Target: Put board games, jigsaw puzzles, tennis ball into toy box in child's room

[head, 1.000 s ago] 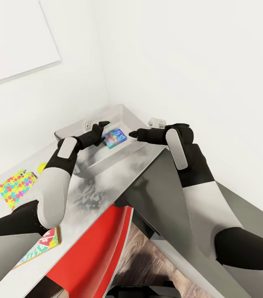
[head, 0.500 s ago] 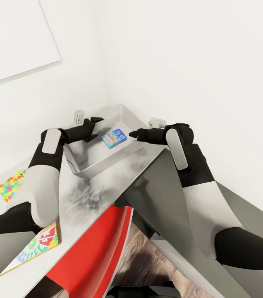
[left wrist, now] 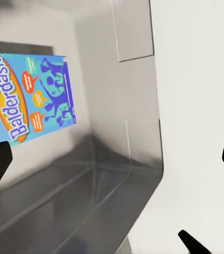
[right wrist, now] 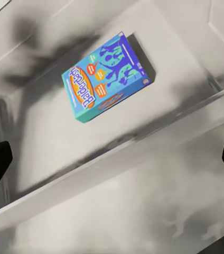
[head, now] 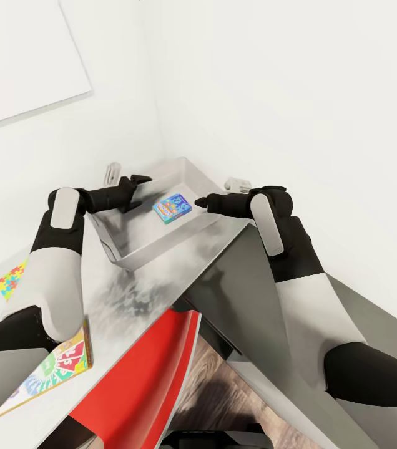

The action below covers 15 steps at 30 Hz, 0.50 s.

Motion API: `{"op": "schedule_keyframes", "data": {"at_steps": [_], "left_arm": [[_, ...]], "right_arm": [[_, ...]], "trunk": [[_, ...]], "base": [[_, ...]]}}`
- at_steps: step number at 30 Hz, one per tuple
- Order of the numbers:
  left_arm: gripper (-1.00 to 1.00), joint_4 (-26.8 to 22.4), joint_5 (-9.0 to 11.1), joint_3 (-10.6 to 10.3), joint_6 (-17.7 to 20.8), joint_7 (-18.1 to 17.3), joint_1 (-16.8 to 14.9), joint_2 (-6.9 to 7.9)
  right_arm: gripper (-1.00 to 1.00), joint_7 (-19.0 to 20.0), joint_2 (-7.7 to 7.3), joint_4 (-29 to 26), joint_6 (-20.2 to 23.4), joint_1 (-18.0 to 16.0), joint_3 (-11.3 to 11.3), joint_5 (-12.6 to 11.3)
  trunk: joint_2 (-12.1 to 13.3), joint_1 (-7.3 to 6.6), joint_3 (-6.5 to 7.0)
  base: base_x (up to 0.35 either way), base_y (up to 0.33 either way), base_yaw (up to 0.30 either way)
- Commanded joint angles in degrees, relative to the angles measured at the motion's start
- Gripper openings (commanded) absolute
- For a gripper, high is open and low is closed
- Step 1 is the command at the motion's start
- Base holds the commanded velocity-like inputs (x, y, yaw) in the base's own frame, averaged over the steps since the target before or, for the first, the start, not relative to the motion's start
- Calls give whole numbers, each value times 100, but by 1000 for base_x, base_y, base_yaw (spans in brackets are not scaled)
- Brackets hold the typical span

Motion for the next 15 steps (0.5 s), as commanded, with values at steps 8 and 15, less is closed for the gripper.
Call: {"op": "schedule_keyframes", "data": {"at_steps": [8,15], "left_arm": [[100,-16,47,26,150,-20,-6,142],[100,-64,162,-4,177,-37,-6,281]], "right_arm": [[100,-45,0,-4,24,-5,-17,-43],[100,-43,0,-4,19,-5,-21,-42]], "trunk": [[-10,3,33],[-10,3,96]], "base": [[0,0,0],[0,0,0]]}}
